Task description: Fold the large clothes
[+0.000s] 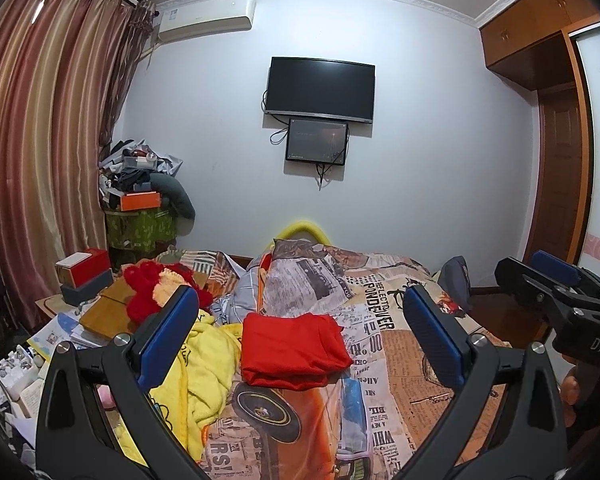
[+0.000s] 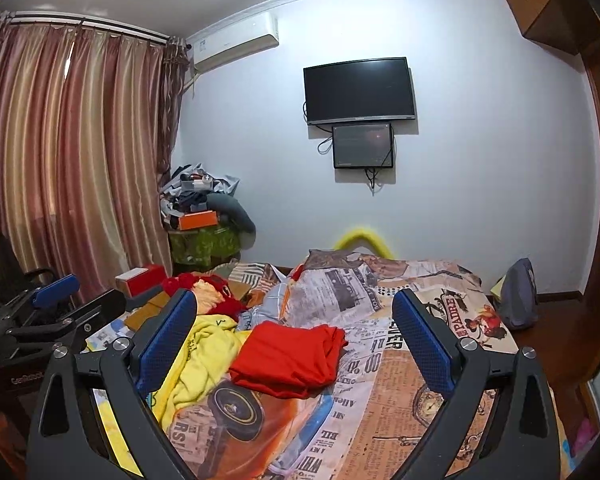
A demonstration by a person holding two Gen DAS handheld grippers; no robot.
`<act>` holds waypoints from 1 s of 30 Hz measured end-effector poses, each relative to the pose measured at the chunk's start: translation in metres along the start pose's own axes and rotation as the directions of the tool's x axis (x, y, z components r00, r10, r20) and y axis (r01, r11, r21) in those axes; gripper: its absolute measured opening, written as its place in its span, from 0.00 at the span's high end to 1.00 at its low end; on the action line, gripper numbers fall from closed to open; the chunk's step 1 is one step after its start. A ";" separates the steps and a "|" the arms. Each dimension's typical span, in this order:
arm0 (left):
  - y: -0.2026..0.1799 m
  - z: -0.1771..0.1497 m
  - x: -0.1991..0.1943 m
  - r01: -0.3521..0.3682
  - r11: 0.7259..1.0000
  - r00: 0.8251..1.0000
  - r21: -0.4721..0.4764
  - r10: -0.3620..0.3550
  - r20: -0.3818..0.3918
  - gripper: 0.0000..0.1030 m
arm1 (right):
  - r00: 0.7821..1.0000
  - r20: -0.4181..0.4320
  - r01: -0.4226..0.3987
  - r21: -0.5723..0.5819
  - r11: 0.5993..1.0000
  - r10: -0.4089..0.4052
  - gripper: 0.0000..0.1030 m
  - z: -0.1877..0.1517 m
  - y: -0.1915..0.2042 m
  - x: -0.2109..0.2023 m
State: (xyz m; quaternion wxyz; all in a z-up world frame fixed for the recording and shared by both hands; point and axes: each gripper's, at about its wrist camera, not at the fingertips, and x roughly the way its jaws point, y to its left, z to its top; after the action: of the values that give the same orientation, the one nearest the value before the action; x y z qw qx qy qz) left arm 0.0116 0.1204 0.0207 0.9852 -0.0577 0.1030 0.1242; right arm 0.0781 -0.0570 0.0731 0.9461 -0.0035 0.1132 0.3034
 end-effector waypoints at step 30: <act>-0.006 0.001 -0.003 0.059 0.998 0.998 0.007 -0.059 -0.007 0.00 | 1.000 0.011 0.002 -0.014 1.000 -0.002 0.00 0.001 -0.006 -0.007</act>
State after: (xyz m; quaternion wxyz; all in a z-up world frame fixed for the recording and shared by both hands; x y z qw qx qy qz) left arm 0.0102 0.1140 0.0233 0.9883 -0.0574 0.1051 0.0944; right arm 0.0757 -0.0657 0.0758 0.9470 -0.0087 0.1057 0.3033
